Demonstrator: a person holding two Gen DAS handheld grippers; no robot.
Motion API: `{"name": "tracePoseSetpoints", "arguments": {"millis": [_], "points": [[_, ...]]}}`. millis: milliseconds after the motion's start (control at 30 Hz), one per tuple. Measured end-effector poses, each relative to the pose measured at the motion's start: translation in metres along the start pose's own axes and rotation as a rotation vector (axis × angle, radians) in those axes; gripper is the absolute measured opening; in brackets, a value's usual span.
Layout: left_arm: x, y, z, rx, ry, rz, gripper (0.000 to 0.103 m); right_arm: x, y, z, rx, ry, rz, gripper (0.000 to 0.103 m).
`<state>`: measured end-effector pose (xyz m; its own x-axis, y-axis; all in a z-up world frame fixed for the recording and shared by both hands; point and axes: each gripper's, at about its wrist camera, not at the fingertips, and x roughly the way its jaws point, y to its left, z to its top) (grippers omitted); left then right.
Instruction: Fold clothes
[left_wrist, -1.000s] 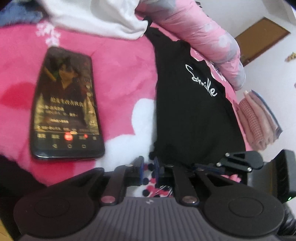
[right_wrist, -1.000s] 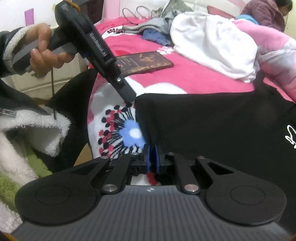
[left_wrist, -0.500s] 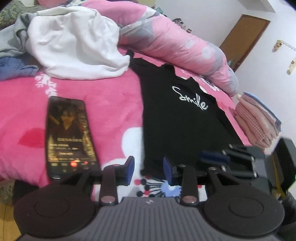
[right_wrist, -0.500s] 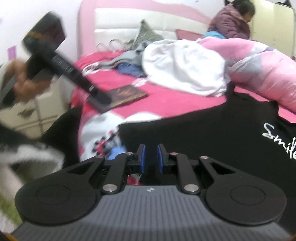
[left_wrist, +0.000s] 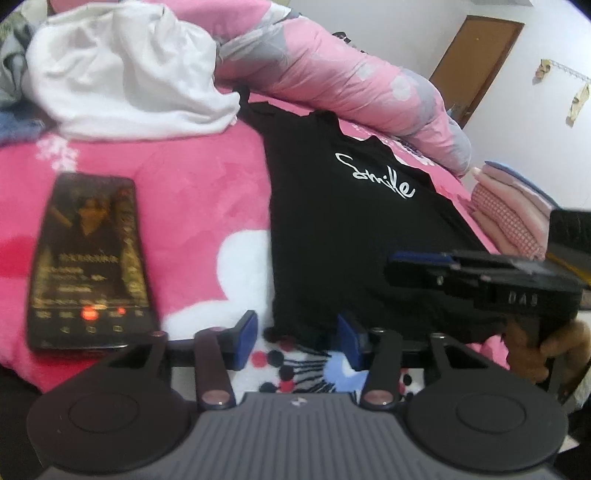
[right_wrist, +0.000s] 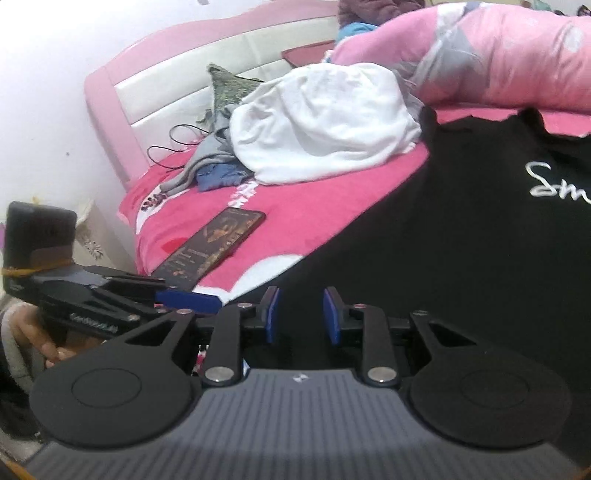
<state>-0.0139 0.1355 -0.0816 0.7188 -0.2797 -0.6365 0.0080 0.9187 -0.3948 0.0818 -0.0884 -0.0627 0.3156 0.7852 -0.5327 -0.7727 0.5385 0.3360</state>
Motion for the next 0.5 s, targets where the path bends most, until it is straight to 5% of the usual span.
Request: {"name": "tracePoseSetpoints", "arguments": {"millis": [33,500], "points": [[0.0,0.001,0.0,-0.009,-0.004,-0.011,0.003,-0.001,-0.001,-0.003,0.009,0.002,-0.011,0.025],[-0.014,0.074,-0.008,-0.445,0.048,-0.277,0.002,-0.001,-0.008,-0.017,0.065,0.02,-0.059,0.027]]}}
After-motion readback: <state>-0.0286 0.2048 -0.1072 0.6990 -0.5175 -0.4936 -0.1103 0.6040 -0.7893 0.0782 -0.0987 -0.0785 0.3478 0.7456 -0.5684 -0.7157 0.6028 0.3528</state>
